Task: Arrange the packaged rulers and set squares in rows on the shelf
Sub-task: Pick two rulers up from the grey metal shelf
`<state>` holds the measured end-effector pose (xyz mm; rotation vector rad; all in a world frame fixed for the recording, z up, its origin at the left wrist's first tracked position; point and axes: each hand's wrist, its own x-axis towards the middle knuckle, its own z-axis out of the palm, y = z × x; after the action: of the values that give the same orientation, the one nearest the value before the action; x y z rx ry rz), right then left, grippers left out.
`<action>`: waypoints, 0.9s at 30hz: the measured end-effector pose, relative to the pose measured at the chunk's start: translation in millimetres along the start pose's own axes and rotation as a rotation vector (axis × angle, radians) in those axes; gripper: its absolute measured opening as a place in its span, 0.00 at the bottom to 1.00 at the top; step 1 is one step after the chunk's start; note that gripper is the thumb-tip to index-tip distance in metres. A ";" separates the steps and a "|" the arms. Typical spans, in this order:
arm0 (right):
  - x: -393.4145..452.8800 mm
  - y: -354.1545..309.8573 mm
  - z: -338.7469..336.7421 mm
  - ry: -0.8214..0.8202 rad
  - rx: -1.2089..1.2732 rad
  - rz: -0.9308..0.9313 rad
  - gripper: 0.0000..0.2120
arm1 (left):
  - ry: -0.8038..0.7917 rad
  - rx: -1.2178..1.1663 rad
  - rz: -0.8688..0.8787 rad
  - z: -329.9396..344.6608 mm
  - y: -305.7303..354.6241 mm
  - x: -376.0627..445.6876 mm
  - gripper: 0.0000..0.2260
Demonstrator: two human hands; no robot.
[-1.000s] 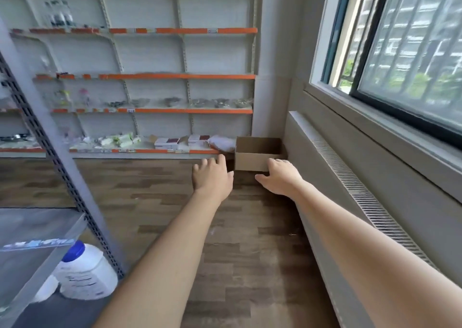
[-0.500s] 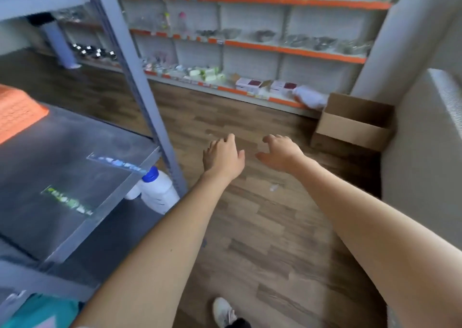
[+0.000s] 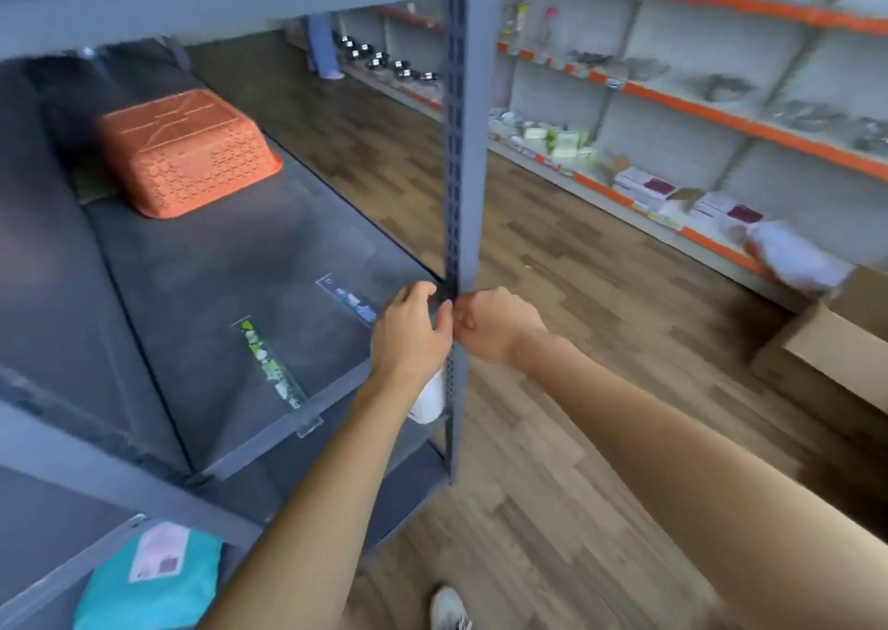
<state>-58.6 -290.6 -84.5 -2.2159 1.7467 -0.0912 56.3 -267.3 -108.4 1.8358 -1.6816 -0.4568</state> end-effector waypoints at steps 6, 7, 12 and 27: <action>27.5 -54.8 34.9 -0.024 0.107 -0.122 0.11 | 0.125 0.021 -0.166 -30.1 -51.1 -3.4 0.11; 30.7 -59.6 39.4 -0.031 0.132 -0.137 0.10 | 0.151 0.013 -0.197 -35.2 -57.8 -6.2 0.11; 42.8 -65.9 54.8 0.022 0.271 -0.178 0.10 | 0.276 0.055 -0.377 -56.6 -81.7 -28.2 0.10; 67.8 -32.9 53.8 -0.142 0.132 -0.055 0.23 | 0.202 0.021 -1.033 -39.9 -92.8 -73.5 0.28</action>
<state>2.3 -337.8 -135.9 -2.1216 1.5599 -0.0583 142.6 -185.8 -147.4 2.5603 -0.4942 -0.6166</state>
